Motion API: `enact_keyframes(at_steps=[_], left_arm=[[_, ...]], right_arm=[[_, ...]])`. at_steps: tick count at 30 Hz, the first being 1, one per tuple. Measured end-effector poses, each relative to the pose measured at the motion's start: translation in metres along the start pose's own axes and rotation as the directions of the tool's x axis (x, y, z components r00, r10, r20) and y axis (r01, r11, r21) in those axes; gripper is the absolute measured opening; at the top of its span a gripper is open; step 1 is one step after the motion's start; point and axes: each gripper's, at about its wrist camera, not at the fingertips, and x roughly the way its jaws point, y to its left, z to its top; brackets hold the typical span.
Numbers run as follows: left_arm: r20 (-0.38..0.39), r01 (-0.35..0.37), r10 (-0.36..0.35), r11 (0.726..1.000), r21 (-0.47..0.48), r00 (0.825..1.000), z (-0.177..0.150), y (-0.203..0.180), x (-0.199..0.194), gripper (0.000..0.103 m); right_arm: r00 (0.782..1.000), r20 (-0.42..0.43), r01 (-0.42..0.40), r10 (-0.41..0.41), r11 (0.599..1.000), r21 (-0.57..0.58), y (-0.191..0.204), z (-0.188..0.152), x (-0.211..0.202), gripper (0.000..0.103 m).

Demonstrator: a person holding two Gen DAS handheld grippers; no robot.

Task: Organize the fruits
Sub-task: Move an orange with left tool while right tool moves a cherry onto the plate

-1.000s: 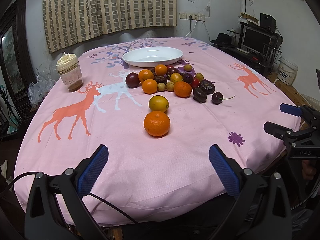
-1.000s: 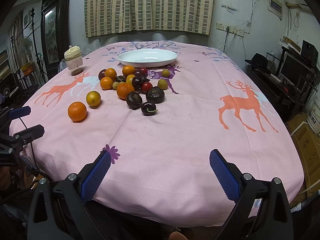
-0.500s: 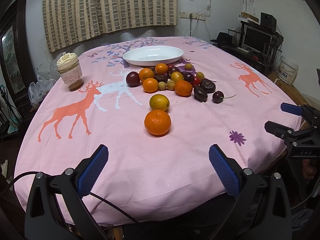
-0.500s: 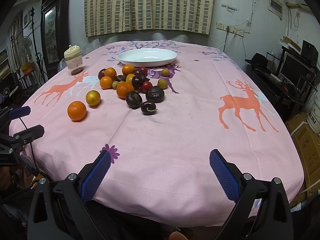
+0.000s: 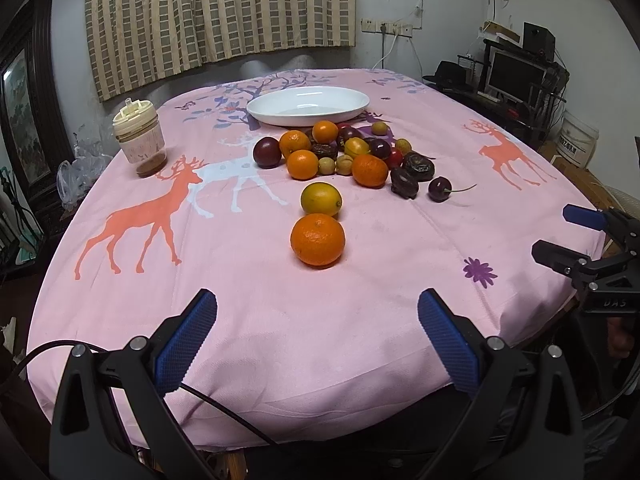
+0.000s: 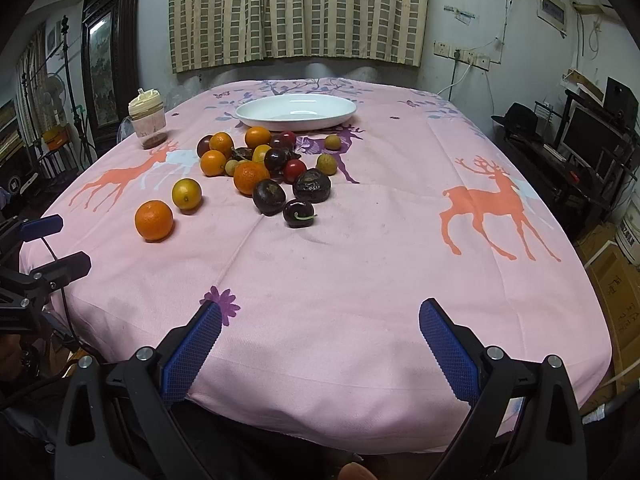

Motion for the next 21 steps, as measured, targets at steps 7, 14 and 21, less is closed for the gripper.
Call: enact_keyframes(at_steps=[7,14,21], left_arm=[[-0.023,-0.003,0.003,1.0,0.0,1.0,-0.001,0.006,0.011,0.099],[-0.055,0.019,-0.023,0.998,-0.068,0.998,-0.003,0.034,0.035,0.099],[-0.059,0.094,-0.098,0.993,-0.069,0.993,0.007,0.038,0.058,0.099]], right_arm=[[1.0,-0.026,-0.003,0.003,1.0,0.004,-0.001,-0.001,0.011,0.099],[0.998,-0.053,-0.045,0.044,0.999,-0.009,0.0,0.017,0.037,0.099],[0.989,-0.124,-0.08,0.077,0.997,-0.017,-0.003,0.05,0.09,0.076]])
